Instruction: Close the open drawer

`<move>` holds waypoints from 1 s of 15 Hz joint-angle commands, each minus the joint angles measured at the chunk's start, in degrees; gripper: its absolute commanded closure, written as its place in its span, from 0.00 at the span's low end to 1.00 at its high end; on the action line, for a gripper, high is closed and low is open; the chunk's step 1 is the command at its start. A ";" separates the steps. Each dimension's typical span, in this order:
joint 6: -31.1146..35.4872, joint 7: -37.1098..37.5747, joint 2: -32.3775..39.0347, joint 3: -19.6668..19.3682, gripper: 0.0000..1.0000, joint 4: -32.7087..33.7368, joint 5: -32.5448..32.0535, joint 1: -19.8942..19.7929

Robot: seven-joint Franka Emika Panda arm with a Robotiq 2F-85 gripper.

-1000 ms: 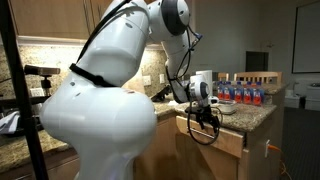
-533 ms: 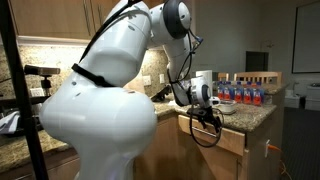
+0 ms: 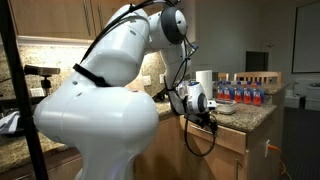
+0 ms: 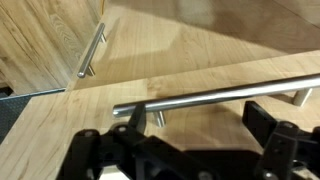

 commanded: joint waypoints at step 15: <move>18.69 -6.22 5.11 -2.54 0.00 -3.73 26.99 8.03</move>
